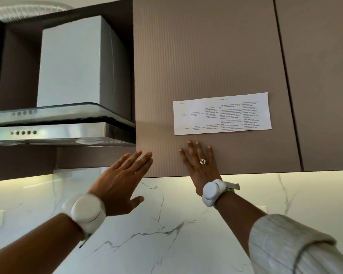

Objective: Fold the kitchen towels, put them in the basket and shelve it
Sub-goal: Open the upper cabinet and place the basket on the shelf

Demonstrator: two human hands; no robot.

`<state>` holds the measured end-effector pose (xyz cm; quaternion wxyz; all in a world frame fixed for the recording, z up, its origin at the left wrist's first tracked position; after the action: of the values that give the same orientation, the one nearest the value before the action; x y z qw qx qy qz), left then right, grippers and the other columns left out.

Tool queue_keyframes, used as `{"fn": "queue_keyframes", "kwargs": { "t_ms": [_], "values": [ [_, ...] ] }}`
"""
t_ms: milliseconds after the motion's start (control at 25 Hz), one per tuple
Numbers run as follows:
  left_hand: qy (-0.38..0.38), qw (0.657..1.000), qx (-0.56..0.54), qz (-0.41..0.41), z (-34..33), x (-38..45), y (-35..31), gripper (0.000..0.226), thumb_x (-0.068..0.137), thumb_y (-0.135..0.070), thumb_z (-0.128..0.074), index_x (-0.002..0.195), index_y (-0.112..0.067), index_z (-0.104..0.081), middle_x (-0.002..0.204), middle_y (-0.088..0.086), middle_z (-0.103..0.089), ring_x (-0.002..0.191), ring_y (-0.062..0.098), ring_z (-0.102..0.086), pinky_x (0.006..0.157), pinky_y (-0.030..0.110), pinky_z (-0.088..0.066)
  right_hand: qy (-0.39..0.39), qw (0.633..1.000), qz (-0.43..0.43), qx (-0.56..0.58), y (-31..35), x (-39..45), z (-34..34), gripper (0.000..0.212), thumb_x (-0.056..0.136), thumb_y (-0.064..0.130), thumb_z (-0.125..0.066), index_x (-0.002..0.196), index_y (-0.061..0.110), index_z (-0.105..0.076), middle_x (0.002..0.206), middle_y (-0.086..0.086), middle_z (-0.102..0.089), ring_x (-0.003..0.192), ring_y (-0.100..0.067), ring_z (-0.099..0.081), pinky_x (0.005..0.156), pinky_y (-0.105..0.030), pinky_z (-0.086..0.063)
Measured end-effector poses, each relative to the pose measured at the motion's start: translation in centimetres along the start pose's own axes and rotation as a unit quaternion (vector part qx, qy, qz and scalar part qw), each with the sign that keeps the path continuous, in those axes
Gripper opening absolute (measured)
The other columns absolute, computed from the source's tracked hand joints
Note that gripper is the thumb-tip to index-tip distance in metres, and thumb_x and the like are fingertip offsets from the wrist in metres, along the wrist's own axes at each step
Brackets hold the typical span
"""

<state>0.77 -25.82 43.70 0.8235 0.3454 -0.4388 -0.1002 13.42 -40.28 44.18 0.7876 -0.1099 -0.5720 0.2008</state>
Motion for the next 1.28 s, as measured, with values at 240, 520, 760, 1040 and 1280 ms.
{"fn": "queue_keyframes", "kwargs": {
  "t_ms": [240, 520, 760, 1040, 1280],
  "values": [
    [-0.027, 0.999, -0.016, 0.043, -1.6, -0.2, -1.0, 0.091, 0.078, -0.063, -0.047, 0.149, -0.007, -0.03, 0.152, 0.013, -0.033, 0.135, 0.028, -0.039, 0.103, 0.043, -0.035, -0.109, 0.994, 0.017, 0.01, -0.4, 1.2, -1.5, 0.054, 0.099, 0.015, -0.027, 0.152, 0.016, -0.022, 0.157, -0.017, -0.023, 0.141, -0.041, -0.026, 0.109, -0.062, -0.028],
    [-0.058, 0.988, -0.089, 0.111, 2.1, -1.7, -1.6, 0.08, 0.093, -0.064, -0.025, 0.152, -0.01, -0.019, 0.16, 0.009, -0.013, 0.147, 0.026, -0.014, 0.115, 0.044, -0.022, -0.184, 0.982, 0.013, 0.038, -1.2, -1.3, 3.4, 0.051, 0.102, 0.007, -0.021, 0.152, 0.017, -0.023, 0.157, -0.017, -0.022, 0.143, -0.04, -0.023, 0.109, -0.06, -0.03],
    [-0.163, 0.921, -0.275, 0.224, 10.1, -5.8, 0.4, 0.083, 0.093, -0.06, -0.03, 0.154, -0.012, -0.001, 0.161, 0.008, 0.008, 0.148, 0.026, -0.006, 0.117, 0.043, -0.018, -0.163, 0.984, 0.016, 0.07, -2.6, -6.0, 11.2, 0.064, 0.094, -0.004, -0.001, 0.154, 0.013, -0.014, 0.159, -0.018, -0.016, 0.145, -0.039, -0.015, 0.112, -0.055, -0.028],
    [-0.253, 0.896, -0.358, 0.069, 22.5, -5.9, -7.6, 0.082, 0.094, -0.051, -0.038, 0.153, -0.006, -0.005, 0.161, 0.017, 0.007, 0.143, 0.036, -0.025, 0.104, 0.043, -0.036, -0.113, 0.946, -0.059, 0.297, -7.6, -12.1, 19.8, 0.089, 0.073, -0.011, -0.051, 0.152, 0.007, -0.015, 0.16, -0.012, -0.014, 0.146, -0.03, -0.019, 0.112, -0.043, -0.034],
    [-0.298, 0.805, -0.512, -0.011, 32.8, -4.7, -14.6, 0.091, 0.092, -0.062, -0.037, 0.153, -0.007, 0.002, 0.162, 0.009, 0.005, 0.149, 0.011, -0.003, 0.112, 0.016, -0.022, 0.02, 0.915, -0.045, 0.4, -10.7, -18.0, 32.6, 0.091, 0.082, 0.0, -0.057, 0.153, 0.028, -0.008, 0.161, 0.009, -0.013, 0.144, -0.011, -0.022, 0.111, -0.014, -0.021]
  ]
}}
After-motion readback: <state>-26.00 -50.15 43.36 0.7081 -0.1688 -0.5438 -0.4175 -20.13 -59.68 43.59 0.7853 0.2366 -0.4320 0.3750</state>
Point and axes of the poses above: each hand's wrist, its own x-axis towards the middle knuckle, its own z-axis out of the back of the hand, y = z × x, the point moved 9 cm from there along x, towards the middle knuckle
